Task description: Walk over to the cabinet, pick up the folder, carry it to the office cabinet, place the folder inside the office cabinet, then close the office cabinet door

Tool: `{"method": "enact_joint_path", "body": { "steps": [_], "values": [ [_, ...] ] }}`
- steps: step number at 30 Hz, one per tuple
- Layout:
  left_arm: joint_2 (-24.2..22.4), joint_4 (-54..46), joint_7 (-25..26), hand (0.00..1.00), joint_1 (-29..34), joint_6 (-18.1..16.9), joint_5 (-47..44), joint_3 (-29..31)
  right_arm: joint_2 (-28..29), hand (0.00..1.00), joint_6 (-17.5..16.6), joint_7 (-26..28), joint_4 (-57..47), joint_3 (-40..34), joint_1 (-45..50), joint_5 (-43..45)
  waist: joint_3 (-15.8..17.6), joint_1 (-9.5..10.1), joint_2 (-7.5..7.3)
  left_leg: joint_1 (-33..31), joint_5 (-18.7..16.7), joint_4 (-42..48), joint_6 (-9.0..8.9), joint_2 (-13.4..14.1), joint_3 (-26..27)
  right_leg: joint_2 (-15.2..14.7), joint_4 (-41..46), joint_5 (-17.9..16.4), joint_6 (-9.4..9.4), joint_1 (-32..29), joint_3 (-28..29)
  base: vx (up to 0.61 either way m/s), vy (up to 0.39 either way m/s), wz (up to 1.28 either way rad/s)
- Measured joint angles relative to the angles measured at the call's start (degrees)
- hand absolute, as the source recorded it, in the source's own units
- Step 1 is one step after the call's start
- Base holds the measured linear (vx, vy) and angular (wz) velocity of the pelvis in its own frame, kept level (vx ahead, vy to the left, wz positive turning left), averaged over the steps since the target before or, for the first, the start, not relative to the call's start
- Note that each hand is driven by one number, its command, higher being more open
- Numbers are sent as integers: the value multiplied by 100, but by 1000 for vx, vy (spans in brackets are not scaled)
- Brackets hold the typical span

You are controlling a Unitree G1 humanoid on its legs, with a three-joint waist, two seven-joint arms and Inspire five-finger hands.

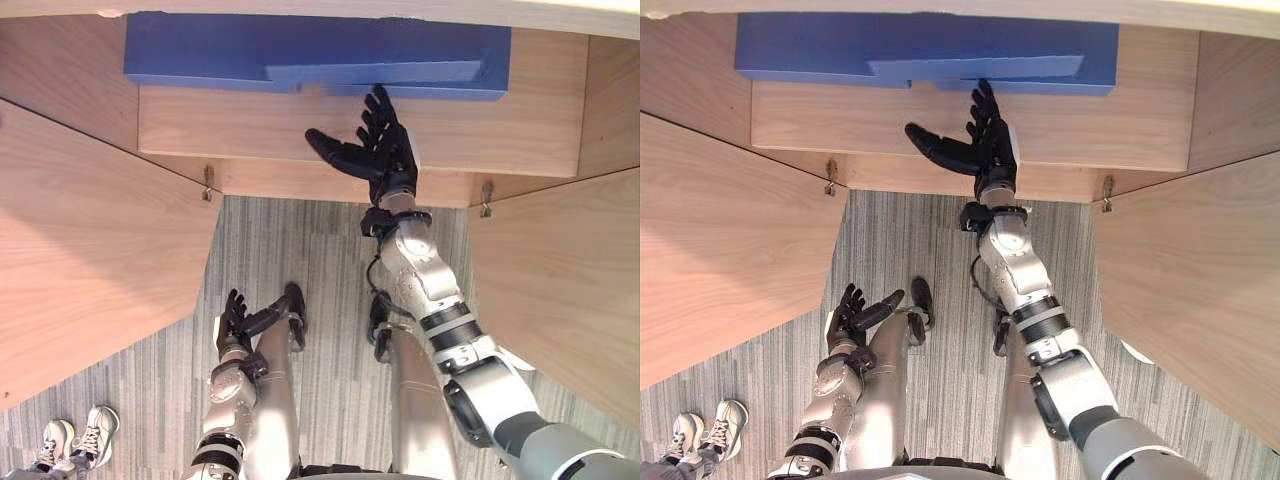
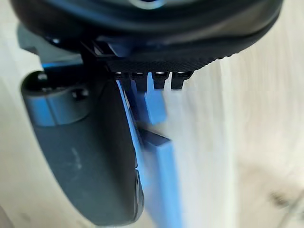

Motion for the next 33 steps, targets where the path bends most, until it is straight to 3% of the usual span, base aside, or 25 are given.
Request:
{"method": "enact_joint_path", "body": {
  "steps": [5,11,19,33],
  "values": [
    [59,254,-136,100,-134,-19,-10,-12,-315,0,106,310,368,179,-290,-930,-2,0,-1,27,23,-97,21,-50,15,-32,-58,13,12,16,-1,5,-3,1],
    [99,412,-202,100,-232,-50,-108,-22,-539,0,161,272,749,133,-567,-1492,-3,15,-2,-1,77,-235,28,-111,15,-64,-200,71,26,4,-21,7,-5,2],
    [126,395,-228,100,-322,-72,-337,-16,-765,0,205,-73,1278,-398,-1585,-1128,-4,30,2,-321,106,-200,52,-143,-16,-93,-193,91,32,-285,-56,0,0,0],
    [68,101,-201,100,-330,-114,-566,-28,-1272,0,292,-265,2014,-389,-2162,-485,14,-52,48,-748,336,-184,65,-233,-181,-199,49,124,-36,-672,-235,-25,-23,8]
  ]
}}
